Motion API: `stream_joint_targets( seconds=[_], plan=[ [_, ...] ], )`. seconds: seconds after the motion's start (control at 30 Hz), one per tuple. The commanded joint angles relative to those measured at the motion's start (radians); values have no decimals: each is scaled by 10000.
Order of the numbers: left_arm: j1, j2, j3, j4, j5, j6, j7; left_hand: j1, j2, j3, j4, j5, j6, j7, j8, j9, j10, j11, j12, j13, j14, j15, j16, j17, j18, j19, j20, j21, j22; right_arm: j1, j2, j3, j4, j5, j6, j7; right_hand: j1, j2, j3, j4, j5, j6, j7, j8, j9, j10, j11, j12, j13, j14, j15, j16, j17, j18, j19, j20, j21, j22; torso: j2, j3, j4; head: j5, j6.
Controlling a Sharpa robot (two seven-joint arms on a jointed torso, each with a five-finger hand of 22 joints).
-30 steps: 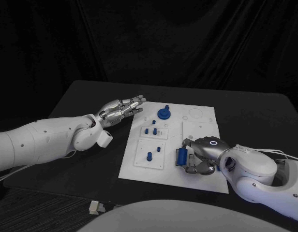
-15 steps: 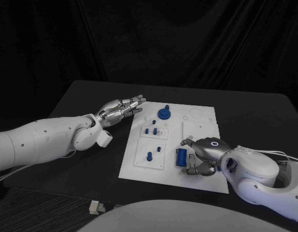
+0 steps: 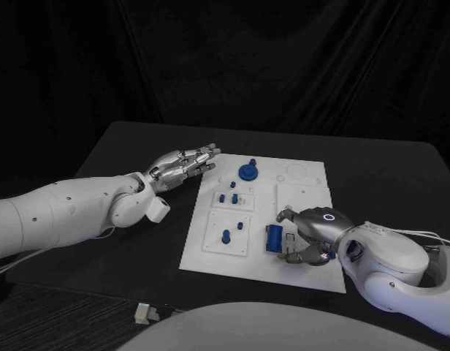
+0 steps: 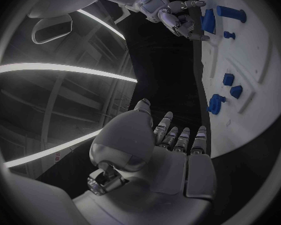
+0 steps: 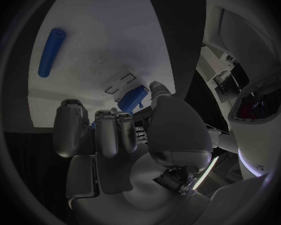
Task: Assemble the parts on the task board
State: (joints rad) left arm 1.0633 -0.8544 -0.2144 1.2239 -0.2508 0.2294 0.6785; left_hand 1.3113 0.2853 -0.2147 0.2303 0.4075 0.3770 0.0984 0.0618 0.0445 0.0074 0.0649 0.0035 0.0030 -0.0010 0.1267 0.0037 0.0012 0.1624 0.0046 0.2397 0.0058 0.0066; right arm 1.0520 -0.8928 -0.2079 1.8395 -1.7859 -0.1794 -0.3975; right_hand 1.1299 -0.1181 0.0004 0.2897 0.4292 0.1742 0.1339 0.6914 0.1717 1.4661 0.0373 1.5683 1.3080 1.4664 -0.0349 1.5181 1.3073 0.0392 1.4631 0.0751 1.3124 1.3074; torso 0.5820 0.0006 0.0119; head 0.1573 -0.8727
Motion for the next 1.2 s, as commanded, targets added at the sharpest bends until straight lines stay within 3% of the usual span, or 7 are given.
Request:
stream_joint_targets(
  seconds=[0.03,0.27,0.47,0.63,0.8,1.07,1.2],
  plan=[
    [-16,16,10,6,62,89,380,50,57,44,-36,51,38,40,58,10,11,53,-9,-2,10,87,-37,-12,154,-1,36,-16,12,-37,-29,1,60,-69,-543,-42,164,47,58,-7,175,217,70,267,30,1047,8,25,2628,782,35,-34,1612,202,20,13,-43,1847,0,0,0,-24,1],
    [-19,33,10,-4,62,94,359,69,69,86,-45,67,22,40,56,7,7,54,-10,-4,10,92,-37,-12,153,-1,40,-17,10,-64,5,0,15,-69,-541,-90,274,149,-7,-38,119,569,27,1327,345,1047,-24,25,2628,774,7,-52,1586,208,10,-13,-76,1840,2,-2,4,-19,1],
    [-21,36,10,-5,62,103,342,78,73,107,-49,71,27,40,57,7,6,54,-10,-4,10,94,-37,-12,152,-1,42,-17,11,-88,79,0,-45,-69,-530,-146,394,143,-143,-52,-596,380,-31,2481,831,1047,-63,25,2628,771,-27,-67,1566,210,12,-44,-95,1837,1,-1,5,-32,1],
    [-23,33,10,-3,62,110,328,85,73,124,-53,76,30,40,59,8,8,55,-10,-3,10,98,-37,-12,152,-2,44,-18,9,-125,142,1,-98,-69,-488,-165,489,85,-207,-60,-1082,260,-67,2975,1069,1047,-86,25,2628,770,-46,-74,1559,216,6,-60,-124,1830,0,-1,4,-22,1],
    [-23,34,10,-5,62,118,316,85,73,124,-53,76,30,40,59,8,8,55,-10,-3,10,98,-37,-12,152,-2,44,-18,9,-167,194,1,-126,-69,-463,-161,653,116,-173,-114,-1074,205,-84,3195,1178,1047,-98,25,2628,767,-56,-81,1549,216,6,-69,-130,1829,1,-2,4,-34,1],
    [-25,43,10,-15,63,150,272,85,73,124,-53,76,30,40,59,8,8,55,-10,-3,10,98,-37,-12,152,-2,44,-18,9,-192,200,1,-120,-69,-672,-88,974,271,-115,-258,-227,60,-137,3565,1358,1047,-149,25,2628,775,-99,-70,1572,212,18,-107,-117,1836,2,-2,-1,-29,1],
    [-25,40,10,-14,63,153,260,100,74,160,-61,88,39,42,63,9,9,57,-10,-3,10,104,-37,-12,150,-3,48,-18,8,-195,176,1,-107,-69,-870,4,1064,397,-39,-298,1421,97,-186,3713,1409,1047,-201,25,2628,789,-144,-47,1614,198,48,-150,-55,1856,1,0,2,-19,1]
  ],
)
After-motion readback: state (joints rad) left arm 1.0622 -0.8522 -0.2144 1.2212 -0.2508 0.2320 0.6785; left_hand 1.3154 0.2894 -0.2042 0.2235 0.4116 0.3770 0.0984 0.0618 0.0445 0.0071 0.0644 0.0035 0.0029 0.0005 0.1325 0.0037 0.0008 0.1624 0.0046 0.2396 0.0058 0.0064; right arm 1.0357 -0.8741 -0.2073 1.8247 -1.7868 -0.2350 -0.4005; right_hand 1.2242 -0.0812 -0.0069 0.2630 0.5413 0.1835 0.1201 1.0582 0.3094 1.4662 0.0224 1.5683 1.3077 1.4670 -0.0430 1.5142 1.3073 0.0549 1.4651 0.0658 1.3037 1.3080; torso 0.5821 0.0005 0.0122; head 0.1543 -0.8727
